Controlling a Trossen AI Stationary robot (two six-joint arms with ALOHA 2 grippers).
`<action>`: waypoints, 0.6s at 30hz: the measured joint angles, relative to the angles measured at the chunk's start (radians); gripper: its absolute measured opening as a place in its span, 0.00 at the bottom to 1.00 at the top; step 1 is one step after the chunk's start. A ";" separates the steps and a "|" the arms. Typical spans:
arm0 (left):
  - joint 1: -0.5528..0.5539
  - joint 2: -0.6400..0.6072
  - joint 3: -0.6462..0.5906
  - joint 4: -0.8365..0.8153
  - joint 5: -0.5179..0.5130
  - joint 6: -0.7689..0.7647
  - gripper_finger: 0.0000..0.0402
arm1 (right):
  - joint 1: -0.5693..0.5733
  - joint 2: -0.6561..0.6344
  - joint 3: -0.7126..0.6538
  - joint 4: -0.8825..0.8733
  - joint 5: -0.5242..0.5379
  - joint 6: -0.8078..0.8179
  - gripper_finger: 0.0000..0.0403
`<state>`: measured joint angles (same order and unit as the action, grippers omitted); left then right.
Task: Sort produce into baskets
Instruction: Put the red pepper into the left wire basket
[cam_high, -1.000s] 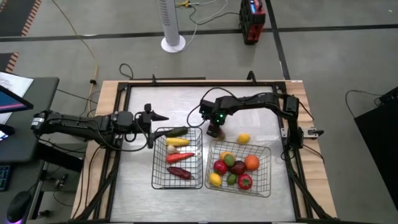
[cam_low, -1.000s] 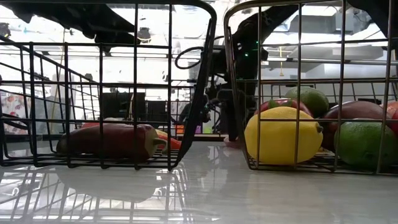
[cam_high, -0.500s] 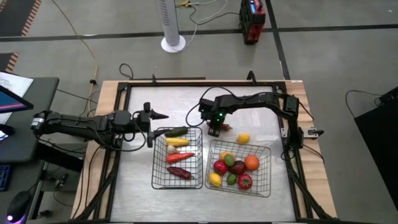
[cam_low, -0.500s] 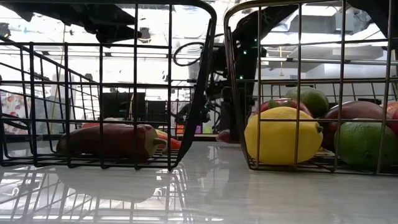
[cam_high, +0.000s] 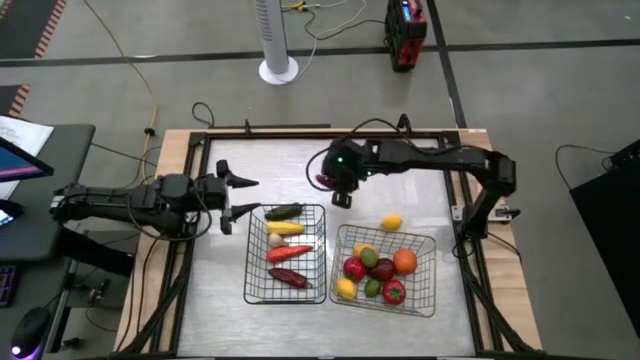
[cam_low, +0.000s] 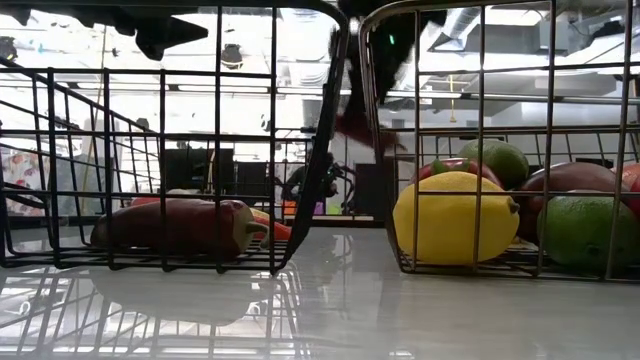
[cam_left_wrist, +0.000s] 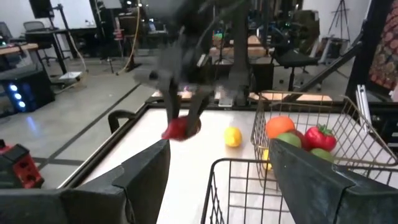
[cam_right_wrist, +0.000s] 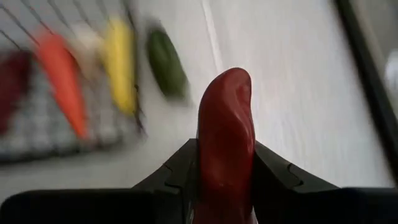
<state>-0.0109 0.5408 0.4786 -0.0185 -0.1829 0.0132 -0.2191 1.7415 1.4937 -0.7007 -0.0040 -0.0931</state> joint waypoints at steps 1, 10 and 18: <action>0.000 -0.003 0.000 -0.003 0.000 -0.004 0.65 | 0.017 -0.011 0.000 0.049 -0.001 -0.009 0.34; 0.000 -0.005 -0.006 0.003 -0.037 -0.057 0.65 | 0.181 -0.014 0.000 0.447 -0.158 -0.039 0.38; 0.000 -0.004 -0.006 -0.064 -0.059 -0.143 0.65 | 0.246 0.086 -0.001 0.525 -0.211 -0.025 0.53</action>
<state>-0.0105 0.5365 0.4721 -0.0821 -0.2420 -0.1303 0.0269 1.8272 1.4929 -0.1762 -0.2154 -0.1176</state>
